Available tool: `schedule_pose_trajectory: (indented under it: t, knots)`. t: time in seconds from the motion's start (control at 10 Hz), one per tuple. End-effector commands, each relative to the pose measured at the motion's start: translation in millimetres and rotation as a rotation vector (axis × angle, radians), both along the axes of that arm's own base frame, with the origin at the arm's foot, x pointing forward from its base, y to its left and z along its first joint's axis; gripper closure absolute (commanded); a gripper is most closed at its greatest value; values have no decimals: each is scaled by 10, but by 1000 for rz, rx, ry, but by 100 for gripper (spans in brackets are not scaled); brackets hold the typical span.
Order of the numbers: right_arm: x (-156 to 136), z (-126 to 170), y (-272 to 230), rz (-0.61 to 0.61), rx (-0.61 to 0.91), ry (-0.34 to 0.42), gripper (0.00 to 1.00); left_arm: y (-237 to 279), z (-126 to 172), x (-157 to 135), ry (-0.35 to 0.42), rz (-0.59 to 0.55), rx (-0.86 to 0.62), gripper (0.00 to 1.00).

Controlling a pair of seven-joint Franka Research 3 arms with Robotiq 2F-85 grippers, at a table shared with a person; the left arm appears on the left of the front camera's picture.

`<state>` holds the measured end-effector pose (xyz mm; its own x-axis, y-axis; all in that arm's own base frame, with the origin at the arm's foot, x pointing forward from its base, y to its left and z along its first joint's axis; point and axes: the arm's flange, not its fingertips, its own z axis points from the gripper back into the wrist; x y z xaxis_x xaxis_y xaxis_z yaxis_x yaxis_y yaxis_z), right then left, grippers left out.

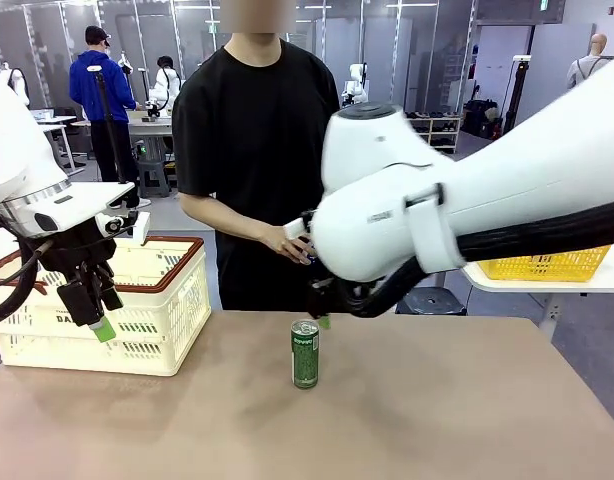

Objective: Place the drinks into the Shopping basket.
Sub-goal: Pick up one drink and place it into the Shopping basket.

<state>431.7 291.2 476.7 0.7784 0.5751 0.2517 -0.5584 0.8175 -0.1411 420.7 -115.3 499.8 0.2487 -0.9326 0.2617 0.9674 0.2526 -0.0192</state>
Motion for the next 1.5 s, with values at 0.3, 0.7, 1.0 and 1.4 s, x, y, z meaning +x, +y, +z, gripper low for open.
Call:
schedule_pose_trajectory:
  t: [0.3,0.7,1.0,1.4]
  knots:
    - [-570,201,-1537,-115,92,-12,0,2,11,-12,-1,4,17,1]
    - [-723,124,-2292,-156,93,38,0,2,11,-12,-1,4,17,1]
    - [-729,61,-2447,-162,106,46,0,2,11,-12,-1,4,17,1]
    - [-720,85,-2399,-185,100,46,0,2,11,-12,-1,4,17,1]
